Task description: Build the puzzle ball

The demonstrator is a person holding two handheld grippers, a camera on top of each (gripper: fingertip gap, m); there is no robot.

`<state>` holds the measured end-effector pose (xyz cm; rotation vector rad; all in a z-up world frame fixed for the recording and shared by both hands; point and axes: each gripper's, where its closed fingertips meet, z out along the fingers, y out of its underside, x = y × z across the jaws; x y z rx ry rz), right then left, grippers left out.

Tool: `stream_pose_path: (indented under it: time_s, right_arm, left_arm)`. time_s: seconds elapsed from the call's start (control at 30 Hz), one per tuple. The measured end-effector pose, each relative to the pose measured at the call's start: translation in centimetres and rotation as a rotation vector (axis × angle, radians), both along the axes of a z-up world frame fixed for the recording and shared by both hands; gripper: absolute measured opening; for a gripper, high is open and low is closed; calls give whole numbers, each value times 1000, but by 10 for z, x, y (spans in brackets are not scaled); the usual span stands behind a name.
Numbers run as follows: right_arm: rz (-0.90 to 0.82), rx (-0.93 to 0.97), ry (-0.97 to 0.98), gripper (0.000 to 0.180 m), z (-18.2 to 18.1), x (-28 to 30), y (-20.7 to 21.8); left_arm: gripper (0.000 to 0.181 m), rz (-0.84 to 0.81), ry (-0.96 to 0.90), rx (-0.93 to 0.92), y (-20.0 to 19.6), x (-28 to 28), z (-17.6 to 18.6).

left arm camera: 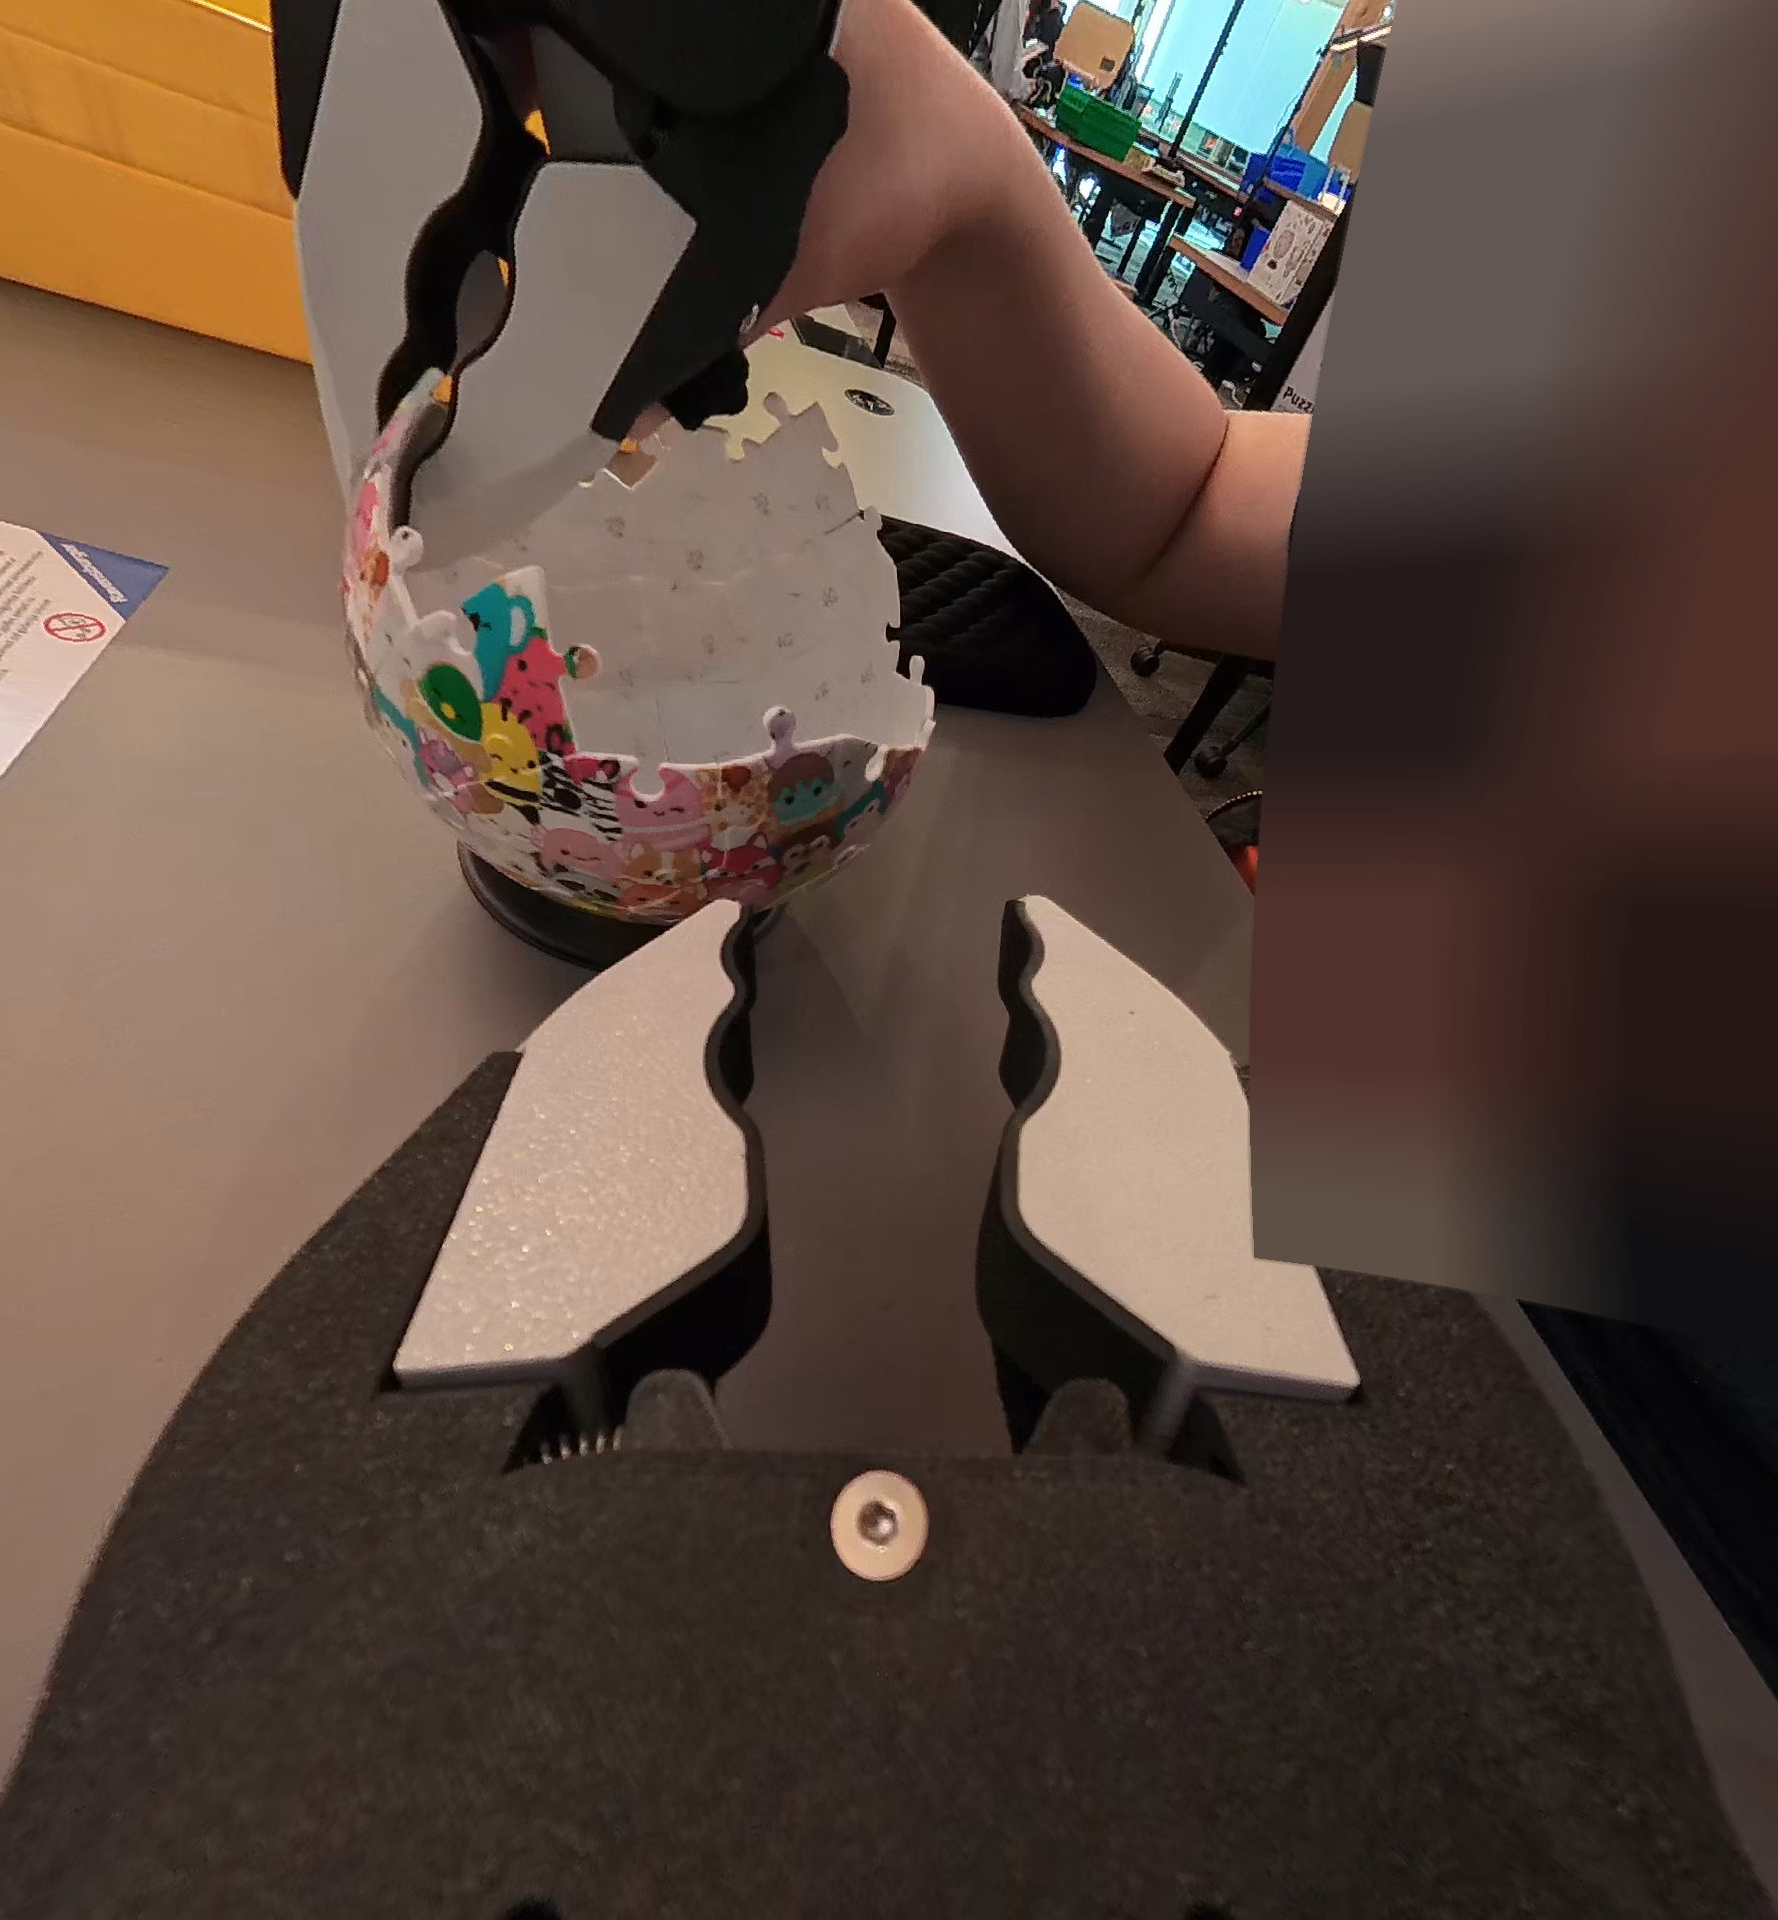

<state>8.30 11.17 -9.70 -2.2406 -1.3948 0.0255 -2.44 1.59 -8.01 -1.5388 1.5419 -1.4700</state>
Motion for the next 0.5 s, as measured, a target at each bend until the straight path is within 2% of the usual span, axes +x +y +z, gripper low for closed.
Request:
stream_pose_path:
  time_s: [0.17,0.23,0.4,0.5]
  right_arm:
    - [10,9,-7,7,3,2,0]
    - [25,30,-17,27,5,3,2]
    - [172,113,-24,31,25,-7,0]
    - [231,117,-93,32,27,-13,0]
  left_arm:
    - [44,-2,2,-7,0,0,0]
    - [44,-4,5,-9,0,0,-1]
    - [44,-4,3,-8,0,0,0]
    - [44,-3,1,-14,0,0,0]
